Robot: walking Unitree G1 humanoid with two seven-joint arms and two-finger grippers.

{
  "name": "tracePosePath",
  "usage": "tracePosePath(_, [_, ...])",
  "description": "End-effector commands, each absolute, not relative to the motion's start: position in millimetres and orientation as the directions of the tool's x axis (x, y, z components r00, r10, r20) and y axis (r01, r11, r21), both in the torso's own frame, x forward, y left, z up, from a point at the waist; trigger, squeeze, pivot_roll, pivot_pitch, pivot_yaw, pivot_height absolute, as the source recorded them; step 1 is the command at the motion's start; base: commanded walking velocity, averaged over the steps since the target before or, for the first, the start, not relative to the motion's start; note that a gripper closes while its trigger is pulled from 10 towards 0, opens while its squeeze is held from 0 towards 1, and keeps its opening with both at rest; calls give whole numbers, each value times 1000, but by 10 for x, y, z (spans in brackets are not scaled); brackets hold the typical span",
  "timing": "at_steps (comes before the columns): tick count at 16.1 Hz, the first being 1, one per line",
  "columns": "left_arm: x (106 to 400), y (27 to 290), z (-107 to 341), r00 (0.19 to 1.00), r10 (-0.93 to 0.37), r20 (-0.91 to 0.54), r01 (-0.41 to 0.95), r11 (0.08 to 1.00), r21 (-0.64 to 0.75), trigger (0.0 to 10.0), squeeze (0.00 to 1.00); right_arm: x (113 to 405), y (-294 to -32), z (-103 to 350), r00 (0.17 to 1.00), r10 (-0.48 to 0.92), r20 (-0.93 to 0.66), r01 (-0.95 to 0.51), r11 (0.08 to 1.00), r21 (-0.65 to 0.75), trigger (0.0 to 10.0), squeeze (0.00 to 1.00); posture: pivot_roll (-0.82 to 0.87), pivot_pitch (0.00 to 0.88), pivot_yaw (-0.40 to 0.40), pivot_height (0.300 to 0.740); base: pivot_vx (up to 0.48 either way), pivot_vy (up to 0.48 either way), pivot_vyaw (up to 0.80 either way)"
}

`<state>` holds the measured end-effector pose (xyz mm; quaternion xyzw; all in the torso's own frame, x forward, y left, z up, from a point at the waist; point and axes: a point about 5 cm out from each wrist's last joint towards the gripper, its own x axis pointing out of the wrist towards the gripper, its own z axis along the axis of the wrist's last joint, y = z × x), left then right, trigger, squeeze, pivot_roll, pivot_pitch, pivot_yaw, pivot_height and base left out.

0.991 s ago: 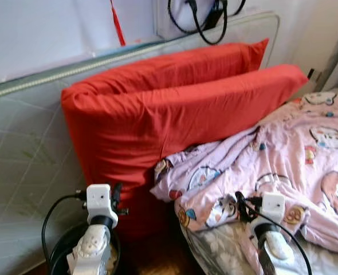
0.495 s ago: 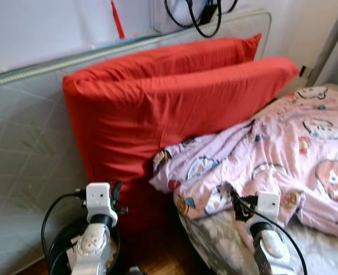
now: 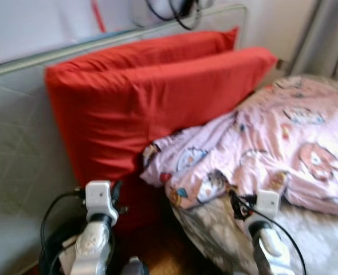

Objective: Clean up the room

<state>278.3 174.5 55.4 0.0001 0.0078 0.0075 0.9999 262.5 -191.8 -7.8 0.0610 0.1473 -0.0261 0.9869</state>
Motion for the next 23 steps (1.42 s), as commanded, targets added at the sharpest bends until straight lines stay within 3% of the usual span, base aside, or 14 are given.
tracePosePath(1, [2728, 1795, 487, 998, 32, -50, -33, 999, -8, 10000, 0, 2714, -1843, -15, 961, -4, -275, 38, 992, 120, 10000, 0, 5, 0, 56, 650, 0, 0, 0])
tracePosePath(8, [2728, 1731, 487, 998, 11, -54, -12, 1000, -22, 10000, 0, 2715, -1867, -35, 955, -15, -297, 54, 991, 122, 10000, 0, 0, 0, 58, 650, 0, 0, 0])
tracePosePath(12, [2732, 1731, 491, 999, 10, -53, -11, 1000, -22, 10000, 0, 2721, -1870, -30, 955, -21, -295, 58, 992, 115, 10000, 0, 0, 0, 59, 610, 0, 0, 0])
tracePosePath(23, [2755, 1689, 516, 999, -3, -46, 2, 1000, -22, 10000, 0, 2729, -1843, -31, 954, -14, -301, 52, 992, 117, 10000, 0, 4, 0, 60, 610, 0, 0, 0])
